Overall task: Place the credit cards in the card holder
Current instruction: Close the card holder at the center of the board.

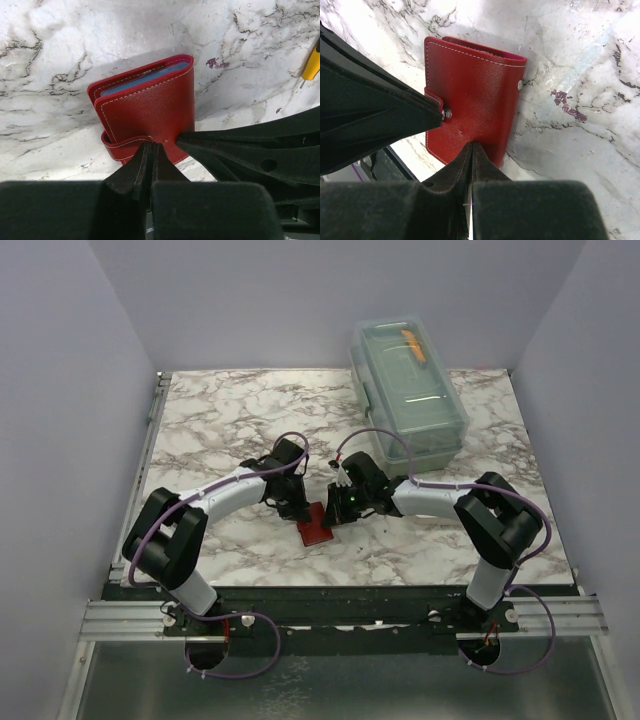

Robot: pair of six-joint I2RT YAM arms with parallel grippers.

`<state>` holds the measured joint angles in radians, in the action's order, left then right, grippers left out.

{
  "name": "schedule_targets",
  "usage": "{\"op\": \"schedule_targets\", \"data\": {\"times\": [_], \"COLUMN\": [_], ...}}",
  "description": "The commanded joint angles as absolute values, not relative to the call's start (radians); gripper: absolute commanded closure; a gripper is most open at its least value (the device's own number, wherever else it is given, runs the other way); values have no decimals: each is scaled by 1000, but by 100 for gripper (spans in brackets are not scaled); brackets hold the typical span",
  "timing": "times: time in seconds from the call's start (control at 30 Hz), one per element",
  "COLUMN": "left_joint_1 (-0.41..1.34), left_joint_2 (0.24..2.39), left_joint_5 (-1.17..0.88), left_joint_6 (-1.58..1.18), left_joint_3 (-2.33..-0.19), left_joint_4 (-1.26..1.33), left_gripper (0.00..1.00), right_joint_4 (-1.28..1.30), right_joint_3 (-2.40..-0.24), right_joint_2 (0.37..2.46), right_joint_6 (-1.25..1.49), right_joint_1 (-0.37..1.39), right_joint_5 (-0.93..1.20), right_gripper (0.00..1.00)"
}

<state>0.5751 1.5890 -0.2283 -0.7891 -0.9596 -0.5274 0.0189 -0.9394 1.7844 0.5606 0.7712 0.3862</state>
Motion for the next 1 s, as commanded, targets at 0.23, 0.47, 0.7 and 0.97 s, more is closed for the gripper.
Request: {"op": "schedule_targets", "data": {"times": [0.23,0.47,0.7,0.97], "left_joint_1": [572,573,572,572], "left_joint_2": [1643,1679,1701,1758], "left_joint_5": [-247,-227,-209,-194], "left_joint_6": [-755,-743,-738,-729], "left_joint_3": [-993,-997,-991,-991], "left_joint_4": [-551,-547,-541,-533], "left_gripper": [100,100,100,100], "right_joint_4": [54,55,57,58], "right_joint_3": [-932,-930,-924,-926], "right_joint_2": [1851,1850,1850,1854], "right_joint_6": [543,543,543,542], "right_joint_1": [779,779,779,779], "right_joint_5": [347,348,347,347], "right_gripper": [94,94,95,95]}}
